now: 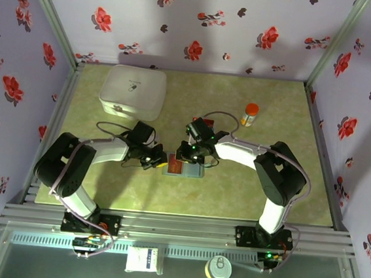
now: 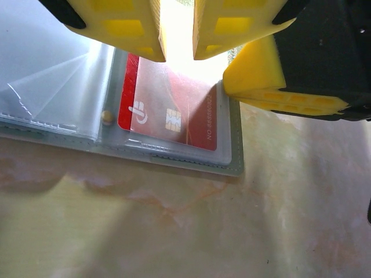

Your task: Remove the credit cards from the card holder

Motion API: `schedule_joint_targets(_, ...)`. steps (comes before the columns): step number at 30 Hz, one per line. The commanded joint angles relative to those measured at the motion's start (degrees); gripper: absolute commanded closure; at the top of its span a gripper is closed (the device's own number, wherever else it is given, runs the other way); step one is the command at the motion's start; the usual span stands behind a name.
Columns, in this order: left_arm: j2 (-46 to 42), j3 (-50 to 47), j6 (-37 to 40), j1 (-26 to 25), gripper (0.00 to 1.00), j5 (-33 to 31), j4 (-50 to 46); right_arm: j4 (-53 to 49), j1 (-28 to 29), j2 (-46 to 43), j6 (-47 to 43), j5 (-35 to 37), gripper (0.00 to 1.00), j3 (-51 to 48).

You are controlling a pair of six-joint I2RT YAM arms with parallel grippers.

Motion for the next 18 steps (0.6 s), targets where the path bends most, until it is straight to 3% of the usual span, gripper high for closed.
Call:
schedule_joint_targets(1,1.4,1.5,1.6,-0.4,1.0,-1.0,-2.3,0.2,0.3,1.1,0.8,-0.7,0.79,-0.8)
schedule_joint_targets(18,1.8,0.7,1.6,-0.4,1.0,-1.4,-2.5,1.6,0.5,3.1,1.8,-1.8,0.78,-1.5)
